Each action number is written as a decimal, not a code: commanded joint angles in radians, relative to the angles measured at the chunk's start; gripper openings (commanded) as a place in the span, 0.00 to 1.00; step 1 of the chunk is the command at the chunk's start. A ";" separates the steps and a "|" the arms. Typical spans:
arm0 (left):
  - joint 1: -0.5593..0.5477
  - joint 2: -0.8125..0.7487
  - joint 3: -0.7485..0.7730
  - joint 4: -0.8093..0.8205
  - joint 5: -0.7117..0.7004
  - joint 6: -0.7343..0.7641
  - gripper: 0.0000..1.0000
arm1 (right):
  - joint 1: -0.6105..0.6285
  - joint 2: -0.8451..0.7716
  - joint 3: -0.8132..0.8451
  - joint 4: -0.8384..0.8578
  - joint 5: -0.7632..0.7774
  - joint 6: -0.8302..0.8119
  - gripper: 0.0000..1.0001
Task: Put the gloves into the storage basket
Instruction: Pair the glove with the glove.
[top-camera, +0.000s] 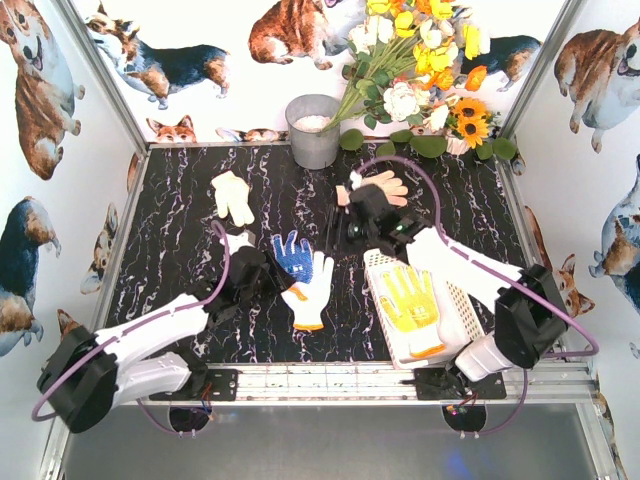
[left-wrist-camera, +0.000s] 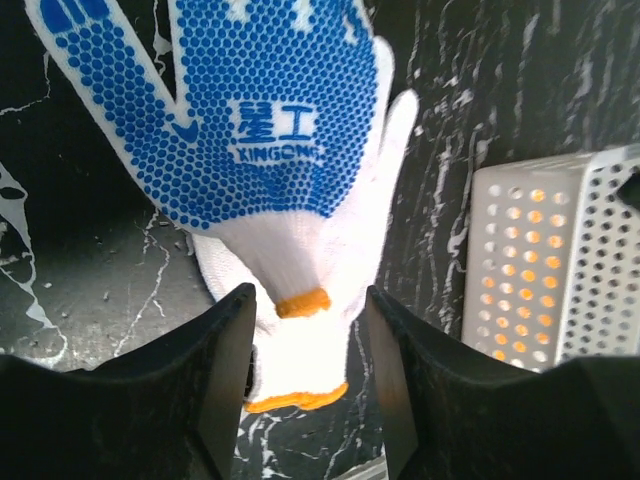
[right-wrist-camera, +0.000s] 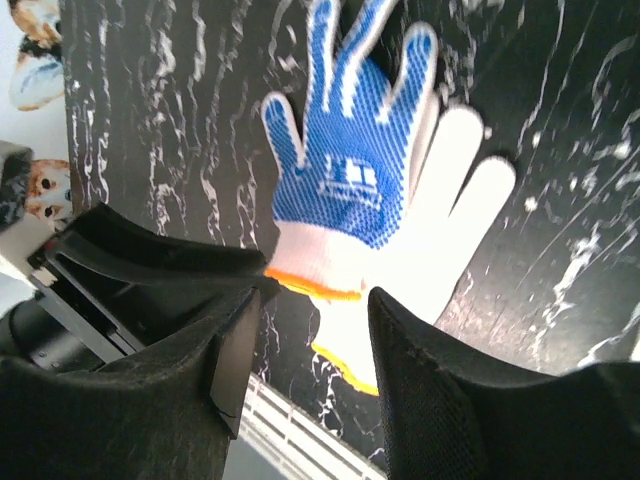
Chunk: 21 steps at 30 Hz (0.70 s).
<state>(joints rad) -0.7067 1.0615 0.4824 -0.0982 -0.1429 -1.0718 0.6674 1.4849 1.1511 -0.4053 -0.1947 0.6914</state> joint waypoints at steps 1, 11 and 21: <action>0.046 0.065 0.042 0.026 0.142 0.111 0.43 | 0.011 0.036 -0.095 0.195 -0.085 0.186 0.49; 0.136 0.126 -0.037 0.230 0.217 0.041 0.39 | 0.079 0.164 -0.129 0.247 -0.130 0.215 0.47; 0.150 0.179 -0.030 0.200 0.242 0.027 0.37 | 0.119 0.192 -0.159 0.206 -0.104 0.122 0.47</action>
<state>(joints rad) -0.5659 1.2392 0.4553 0.0864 0.0902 -1.0378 0.7624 1.6646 0.9886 -0.2214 -0.3153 0.8780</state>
